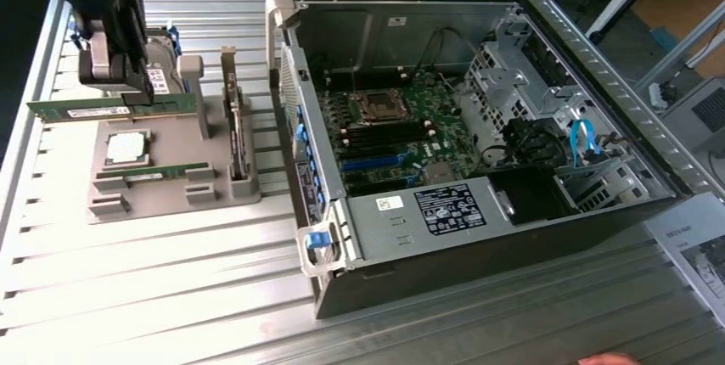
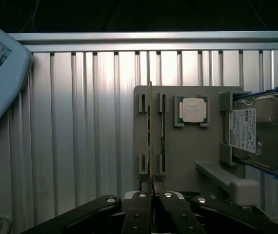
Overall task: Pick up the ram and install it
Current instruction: 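Pick up the ram and move it above insertion slot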
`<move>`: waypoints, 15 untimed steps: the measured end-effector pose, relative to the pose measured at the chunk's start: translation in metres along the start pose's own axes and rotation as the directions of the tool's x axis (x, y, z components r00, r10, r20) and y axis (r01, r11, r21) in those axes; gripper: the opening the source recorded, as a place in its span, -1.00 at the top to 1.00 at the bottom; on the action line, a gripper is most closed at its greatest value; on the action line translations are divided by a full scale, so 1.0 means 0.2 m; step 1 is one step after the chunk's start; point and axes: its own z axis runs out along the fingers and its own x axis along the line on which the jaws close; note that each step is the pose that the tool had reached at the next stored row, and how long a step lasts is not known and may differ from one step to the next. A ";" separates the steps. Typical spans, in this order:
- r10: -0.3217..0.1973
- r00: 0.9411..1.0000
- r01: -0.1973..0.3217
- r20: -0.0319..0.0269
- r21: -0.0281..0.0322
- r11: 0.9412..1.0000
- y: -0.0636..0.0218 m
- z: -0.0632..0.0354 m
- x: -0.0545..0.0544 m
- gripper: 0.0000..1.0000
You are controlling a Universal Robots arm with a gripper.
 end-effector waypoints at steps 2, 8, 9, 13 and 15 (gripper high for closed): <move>0.000 1.000 0.000 0.000 0.000 1.000 -0.019 -0.001 0.00 0.76; 0.000 1.000 0.000 0.000 -0.001 1.000 -0.096 -0.004 0.00 0.76; 0.000 1.000 0.000 0.000 -0.001 1.000 -0.109 -0.005 0.00 0.76; 0.000 1.000 0.000 0.000 -0.001 1.000 -0.177 -0.008 0.00 0.76; 0.000 1.000 0.000 0.000 -0.001 1.000 -0.207 -0.009 0.00 0.76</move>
